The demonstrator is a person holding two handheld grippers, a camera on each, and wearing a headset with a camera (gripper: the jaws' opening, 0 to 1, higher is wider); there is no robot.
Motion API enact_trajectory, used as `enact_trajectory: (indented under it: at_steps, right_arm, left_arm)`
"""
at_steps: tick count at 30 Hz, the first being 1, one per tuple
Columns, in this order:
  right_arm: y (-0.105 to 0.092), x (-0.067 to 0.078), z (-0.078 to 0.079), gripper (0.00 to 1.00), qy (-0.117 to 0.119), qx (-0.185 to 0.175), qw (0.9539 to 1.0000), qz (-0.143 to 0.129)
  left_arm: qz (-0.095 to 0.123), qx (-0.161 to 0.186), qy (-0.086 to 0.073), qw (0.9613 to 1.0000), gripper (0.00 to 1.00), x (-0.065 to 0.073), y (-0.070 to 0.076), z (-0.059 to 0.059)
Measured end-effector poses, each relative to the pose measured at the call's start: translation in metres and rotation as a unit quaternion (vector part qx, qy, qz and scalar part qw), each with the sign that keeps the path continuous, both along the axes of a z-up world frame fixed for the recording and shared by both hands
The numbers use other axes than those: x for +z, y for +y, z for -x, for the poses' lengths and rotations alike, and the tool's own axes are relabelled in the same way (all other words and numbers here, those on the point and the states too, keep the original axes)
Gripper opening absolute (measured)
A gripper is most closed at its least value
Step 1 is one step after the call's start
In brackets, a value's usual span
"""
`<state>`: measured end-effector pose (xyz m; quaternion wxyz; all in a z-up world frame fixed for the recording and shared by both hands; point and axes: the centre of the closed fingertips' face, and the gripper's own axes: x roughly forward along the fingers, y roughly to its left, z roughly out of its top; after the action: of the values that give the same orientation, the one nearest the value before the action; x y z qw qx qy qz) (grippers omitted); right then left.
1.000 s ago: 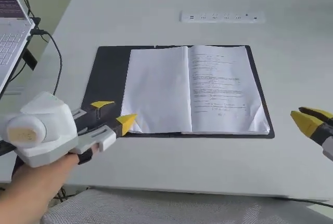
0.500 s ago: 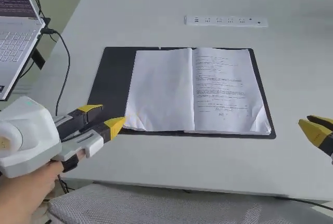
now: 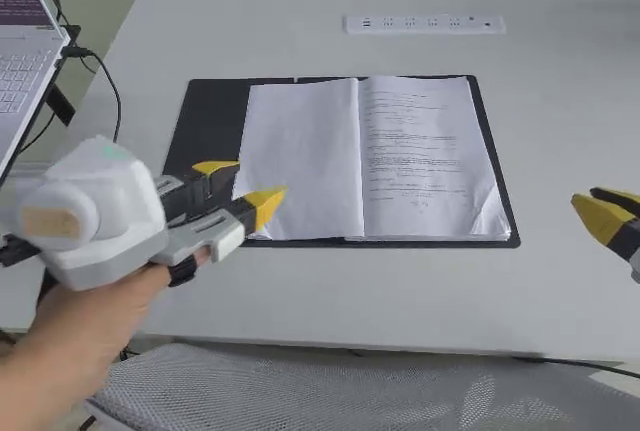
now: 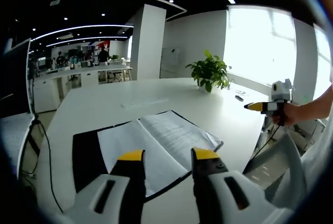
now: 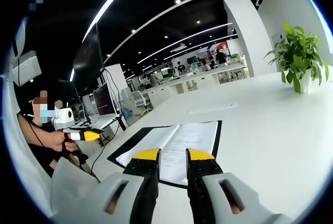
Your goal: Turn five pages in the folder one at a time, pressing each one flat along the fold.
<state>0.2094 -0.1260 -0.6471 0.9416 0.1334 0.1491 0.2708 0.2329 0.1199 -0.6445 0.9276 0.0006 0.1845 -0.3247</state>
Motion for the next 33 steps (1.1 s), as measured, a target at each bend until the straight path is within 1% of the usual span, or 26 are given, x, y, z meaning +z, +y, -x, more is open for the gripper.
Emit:
enact_trajectory:
  at_steps: [2, 3, 4, 5, 6, 8, 9, 10, 11, 12, 13, 14, 15, 16, 17, 18, 19, 22, 23, 24, 26, 27, 29, 30, 31, 33]
  right_arm:
    - [-0.005, -0.003, -0.004, 0.17, 0.002, -0.007, 1.0, 0.007]
    - [-0.007, -0.003, -0.006, 0.17, 0.003, -0.011, 0.9999, 0.006]
    - [-0.01, -0.004, -0.009, 0.17, 0.006, -0.015, 0.9999, 0.006]
    - [-0.012, -0.005, -0.011, 0.17, 0.007, -0.018, 0.9998, 0.007]
    - [-0.014, -0.005, -0.013, 0.17, 0.006, -0.023, 0.9997, 0.006]
    - [-0.017, -0.008, -0.017, 0.16, 0.012, -0.026, 0.9995, 0.011]
    - [-0.018, -0.008, -0.021, 0.18, 0.008, -0.028, 0.9995, 0.014]
    - [-0.02, -0.009, -0.024, 0.18, 0.011, -0.031, 0.9993, 0.019]
    - [-0.02, -0.009, -0.027, 0.18, 0.011, -0.028, 0.9994, 0.017]
    - [-0.019, -0.009, -0.028, 0.18, 0.011, -0.026, 0.9995, 0.016]
    - [-0.022, -0.01, -0.032, 0.19, 0.011, -0.03, 0.9992, 0.026]
    - [-0.022, -0.011, -0.034, 0.19, 0.01, -0.03, 0.9992, 0.026]
    - [-0.022, -0.012, -0.038, 0.19, 0.014, -0.028, 0.9993, 0.022]
    - [-0.023, -0.013, -0.039, 0.19, 0.015, -0.028, 0.9992, 0.022]
    - [-0.024, -0.014, -0.043, 0.19, 0.014, -0.03, 0.9992, 0.024]
    - [-0.025, -0.015, -0.044, 0.18, 0.014, -0.029, 0.9992, 0.022]
    - [-0.026, -0.017, -0.047, 0.18, 0.018, -0.03, 0.9992, 0.022]
    - [-0.029, -0.02, -0.05, 0.18, 0.022, -0.032, 0.9991, 0.02]
    - [-0.03, -0.021, -0.051, 0.18, 0.022, -0.033, 0.999, 0.019]
    - [-0.03, -0.022, -0.051, 0.19, 0.023, -0.033, 0.999, 0.018]
    - [-0.031, -0.027, -0.052, 0.18, 0.028, -0.029, 0.999, 0.02]
    - [-0.032, -0.032, -0.052, 0.19, 0.031, -0.029, 0.9988, 0.023]
    - [-0.033, -0.037, -0.052, 0.19, 0.039, -0.029, 0.9986, 0.018]
    - [-0.033, -0.041, -0.052, 0.19, 0.042, -0.027, 0.9985, 0.021]
    - [-0.033, -0.043, -0.053, 0.19, 0.043, -0.026, 0.9985, 0.019]
    - [-0.034, -0.048, -0.053, 0.19, 0.05, -0.027, 0.9983, 0.018]
  left_arm:
    - [-0.002, -0.011, 0.004, 0.9999, 0.34, -0.002, -0.028, -0.009]
    - [-0.003, -0.02, 0.006, 0.9998, 0.35, -0.002, -0.04, -0.011]
    - [-0.004, -0.037, -0.002, 0.9993, 0.35, -0.003, -0.058, -0.014]
    - [-0.009, -0.039, -0.002, 0.9992, 0.36, -0.005, -0.063, -0.016]
    - [-0.014, -0.042, 0.005, 0.999, 0.35, -0.008, -0.073, -0.017]
    - [-0.017, -0.059, -0.002, 0.9981, 0.38, -0.014, -0.103, -0.022]
    - [-0.027, -0.064, 0.002, 0.9976, 0.38, -0.019, -0.11, -0.023]
    - [-0.027, -0.068, 0.006, 0.9973, 0.38, -0.024, -0.122, -0.025]
    - [-0.027, -0.068, 0.006, 0.9973, 0.38, -0.028, -0.128, -0.027]
    - [-0.029, -0.066, 0.011, 0.9973, 0.39, -0.032, -0.134, -0.028]
    - [-0.03, -0.067, 0.015, 0.9972, 0.39, -0.039, -0.142, -0.03]
    - [-0.034, -0.066, 0.018, 0.9971, 0.4, -0.046, -0.147, -0.033]
    - [-0.045, -0.059, 0.027, 0.9969, 0.42, -0.056, -0.152, -0.036]
    - [-0.047, -0.059, 0.027, 0.9968, 0.43, -0.059, -0.155, -0.036]
    - [-0.053, -0.051, 0.034, 0.9967, 0.44, -0.072, -0.163, -0.039]
    - [-0.057, -0.048, 0.039, 0.9964, 0.45, -0.078, -0.168, -0.039]
    - [-0.068, -0.05, 0.042, 0.9955, 0.45, -0.088, -0.174, -0.038]
    - [-0.081, -0.048, 0.049, 0.9944, 0.45, -0.107, -0.189, -0.036]
    - [-0.084, -0.047, 0.05, 0.9941, 0.45, -0.11, -0.19, -0.036]
    - [-0.09, -0.045, 0.057, 0.9933, 0.46, -0.118, -0.193, -0.035]
    - [-0.087, -0.036, 0.071, 0.993, 0.46, -0.127, -0.197, -0.036]
    - [-0.089, -0.034, 0.074, 0.9927, 0.46, -0.131, -0.198, -0.037]
    - [-0.086, -0.028, 0.079, 0.9928, 0.46, -0.136, -0.2, -0.04]
    - [-0.084, -0.023, 0.088, 0.9924, 0.46, -0.139, -0.2, -0.041]
    - [-0.082, -0.023, 0.087, 0.9926, 0.46, -0.139, -0.201, -0.041]
    - [-0.087, -0.022, 0.084, 0.9924, 0.46, -0.141, -0.203, -0.044]
